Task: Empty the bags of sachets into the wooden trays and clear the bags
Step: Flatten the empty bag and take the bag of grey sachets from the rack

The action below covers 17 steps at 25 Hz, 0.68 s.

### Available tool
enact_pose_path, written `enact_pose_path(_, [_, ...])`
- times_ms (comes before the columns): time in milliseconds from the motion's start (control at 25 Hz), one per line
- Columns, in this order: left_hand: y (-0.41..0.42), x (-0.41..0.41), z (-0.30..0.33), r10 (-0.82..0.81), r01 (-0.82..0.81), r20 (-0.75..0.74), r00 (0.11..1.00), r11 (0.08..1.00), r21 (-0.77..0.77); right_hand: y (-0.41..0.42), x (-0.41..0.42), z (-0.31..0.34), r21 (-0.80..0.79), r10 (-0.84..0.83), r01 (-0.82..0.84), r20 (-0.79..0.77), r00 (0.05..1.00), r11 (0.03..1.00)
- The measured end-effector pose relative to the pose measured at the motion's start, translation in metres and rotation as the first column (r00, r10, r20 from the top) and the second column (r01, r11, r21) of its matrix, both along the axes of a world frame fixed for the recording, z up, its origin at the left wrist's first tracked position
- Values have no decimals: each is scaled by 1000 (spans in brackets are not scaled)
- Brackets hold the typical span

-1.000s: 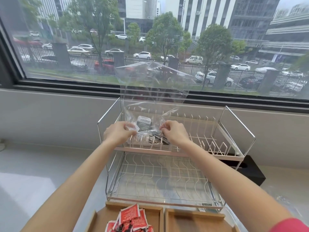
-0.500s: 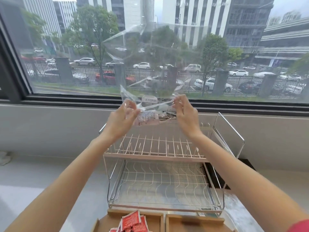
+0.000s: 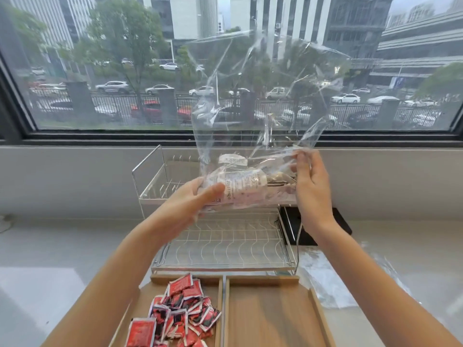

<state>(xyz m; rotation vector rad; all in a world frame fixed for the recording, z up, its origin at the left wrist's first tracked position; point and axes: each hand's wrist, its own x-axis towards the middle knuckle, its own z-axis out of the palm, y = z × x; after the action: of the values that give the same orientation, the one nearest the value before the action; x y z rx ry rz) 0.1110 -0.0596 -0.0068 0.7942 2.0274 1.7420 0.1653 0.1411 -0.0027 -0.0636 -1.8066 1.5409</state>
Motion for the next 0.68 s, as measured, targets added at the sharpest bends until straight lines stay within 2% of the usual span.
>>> enact_pose_path(40, [4,5,-1,-34,32,58,998,999,37,3,4,1,5,-6,6,3,1000,1000])
enact_pose_path(120, [9,14,-3,-26,23,69,997,999,41,7,9,3,28,15,-15,27,1000,999])
enact_pose_path(240, [19,18,-5,171,-166,-57,984,983,82,18,13,0,141,34,-63,200,979,988])
enact_pose_path(280, [23,20,-4,237,-225,-88,967,966,131,20,14,-1,149,91,-138,287,954,979])
enact_pose_path(360, [29,21,3,327,-299,-61,943,914,275,22,17,-5,25,356,-403,424,833,915])
enact_pose_path(440, [33,20,14,360,-328,-12,933,863,383,20,22,-1,-162,557,-545,418,718,823])
enact_pose_path(480, [33,18,18,383,-340,-35,923,855,391,23,22,2,-193,583,-556,389,714,809])
enact_pose_path(520, [33,18,22,398,-340,-87,913,863,374,29,20,3,-177,553,-527,364,750,831])
enact_pose_path(600, [31,19,27,394,-315,-228,890,895,317,39,17,8,-81,433,-433,338,836,898])
enact_pose_path(680, [29,22,33,367,-290,-311,876,919,267,46,17,16,-70,368,-363,262,892,929])
